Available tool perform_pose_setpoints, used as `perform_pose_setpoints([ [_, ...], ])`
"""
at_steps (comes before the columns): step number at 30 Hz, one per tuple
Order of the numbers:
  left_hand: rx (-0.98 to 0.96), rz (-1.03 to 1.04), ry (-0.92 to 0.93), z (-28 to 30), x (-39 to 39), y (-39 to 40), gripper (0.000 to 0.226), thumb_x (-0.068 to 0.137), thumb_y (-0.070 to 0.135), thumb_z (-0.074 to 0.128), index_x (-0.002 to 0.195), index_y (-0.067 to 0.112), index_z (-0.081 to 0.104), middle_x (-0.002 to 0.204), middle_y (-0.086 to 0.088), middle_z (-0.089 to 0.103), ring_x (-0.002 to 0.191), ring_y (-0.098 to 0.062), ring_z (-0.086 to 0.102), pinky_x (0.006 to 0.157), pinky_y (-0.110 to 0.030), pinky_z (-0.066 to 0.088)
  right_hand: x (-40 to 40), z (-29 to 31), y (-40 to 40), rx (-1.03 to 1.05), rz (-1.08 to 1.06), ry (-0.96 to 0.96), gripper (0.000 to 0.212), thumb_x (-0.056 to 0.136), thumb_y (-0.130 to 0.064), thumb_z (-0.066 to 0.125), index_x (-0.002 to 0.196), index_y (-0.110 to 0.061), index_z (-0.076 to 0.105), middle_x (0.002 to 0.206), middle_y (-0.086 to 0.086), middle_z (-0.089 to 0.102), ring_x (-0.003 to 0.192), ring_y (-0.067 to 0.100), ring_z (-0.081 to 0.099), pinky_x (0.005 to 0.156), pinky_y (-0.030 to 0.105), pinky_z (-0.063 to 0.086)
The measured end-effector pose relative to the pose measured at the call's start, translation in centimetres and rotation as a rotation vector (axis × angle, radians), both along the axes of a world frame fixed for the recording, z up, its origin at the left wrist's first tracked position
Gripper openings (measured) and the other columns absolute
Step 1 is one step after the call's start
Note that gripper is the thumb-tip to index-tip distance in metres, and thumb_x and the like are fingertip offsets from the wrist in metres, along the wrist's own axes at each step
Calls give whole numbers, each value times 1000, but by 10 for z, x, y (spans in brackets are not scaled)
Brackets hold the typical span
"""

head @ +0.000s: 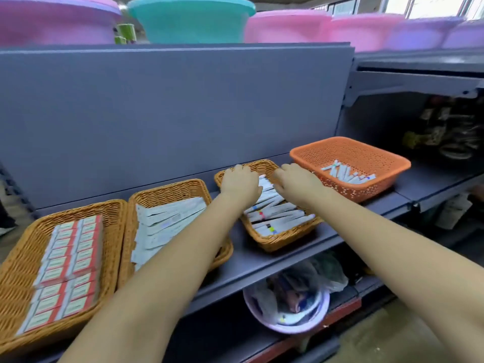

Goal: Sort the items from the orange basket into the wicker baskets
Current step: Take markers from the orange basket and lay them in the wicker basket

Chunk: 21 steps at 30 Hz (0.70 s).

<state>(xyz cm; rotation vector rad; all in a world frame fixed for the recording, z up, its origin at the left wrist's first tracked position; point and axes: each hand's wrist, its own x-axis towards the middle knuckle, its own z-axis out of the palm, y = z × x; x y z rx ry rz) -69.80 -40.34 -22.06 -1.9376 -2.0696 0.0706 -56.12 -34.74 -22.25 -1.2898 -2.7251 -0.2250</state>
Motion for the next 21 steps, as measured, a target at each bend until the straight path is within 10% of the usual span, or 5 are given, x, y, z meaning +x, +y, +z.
perform_pose_setpoints([
  [21,-65,-172,-9,-8,139,216,43,98,41,39,124,10,54,129,-10,52,123,-27,44,96,-39,37,150,-18,208,-146,-227,4,35,97,-28,44,128,-13,50,128,8,50,120,27,45,97,39,41],
])
